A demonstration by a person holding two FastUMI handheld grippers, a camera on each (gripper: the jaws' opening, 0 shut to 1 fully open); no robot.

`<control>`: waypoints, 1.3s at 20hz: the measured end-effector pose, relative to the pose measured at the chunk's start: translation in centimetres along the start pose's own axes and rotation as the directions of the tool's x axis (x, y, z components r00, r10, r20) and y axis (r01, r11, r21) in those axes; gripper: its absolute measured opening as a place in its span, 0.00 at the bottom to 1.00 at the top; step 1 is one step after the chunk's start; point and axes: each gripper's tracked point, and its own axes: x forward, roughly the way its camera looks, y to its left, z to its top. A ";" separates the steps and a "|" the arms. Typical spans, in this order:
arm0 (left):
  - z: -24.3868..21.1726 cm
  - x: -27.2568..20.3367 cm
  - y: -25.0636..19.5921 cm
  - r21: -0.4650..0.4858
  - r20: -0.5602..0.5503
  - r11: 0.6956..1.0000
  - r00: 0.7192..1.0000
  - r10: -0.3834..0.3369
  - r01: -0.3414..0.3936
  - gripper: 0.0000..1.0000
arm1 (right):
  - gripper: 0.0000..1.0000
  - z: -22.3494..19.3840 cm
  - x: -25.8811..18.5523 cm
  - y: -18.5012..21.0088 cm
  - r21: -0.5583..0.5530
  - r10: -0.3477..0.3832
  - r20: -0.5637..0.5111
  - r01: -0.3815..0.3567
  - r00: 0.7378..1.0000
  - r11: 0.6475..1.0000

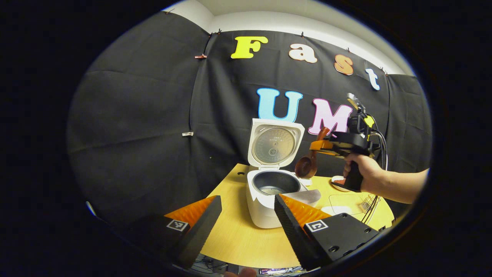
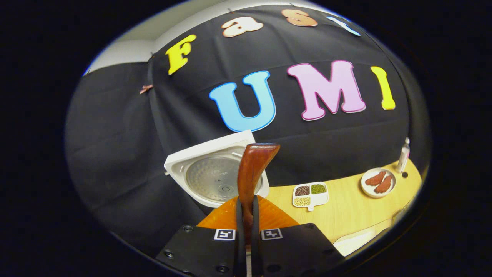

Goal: Close the left gripper, press the button to open the rice cooker; take a wooden spoon from the chopstick holder with the right hand, scoop a spoonful of rice and pour it into the rice cooker, then put the wooden spoon back into the chopstick holder.

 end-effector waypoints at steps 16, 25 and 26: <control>1.3 0.1 -6.3 0.073 0.016 0.997 0.999 -0.032 0.031 0.95 | 0.10 11.7 -19.7 -23.2 0.045 -0.167 0.199 0.162 0.966 0.986; 1.8 -0.5 -12.0 0.091 0.021 0.995 0.999 -0.030 0.028 0.95 | 0.10 7.5 -24.1 -40.5 0.055 -0.301 0.094 0.297 0.949 0.953; 1.8 -0.7 -12.4 0.077 0.016 0.997 0.999 -0.028 0.027 0.95 | 0.09 6.7 -23.9 -42.1 0.058 -0.311 0.085 0.307 0.947 0.950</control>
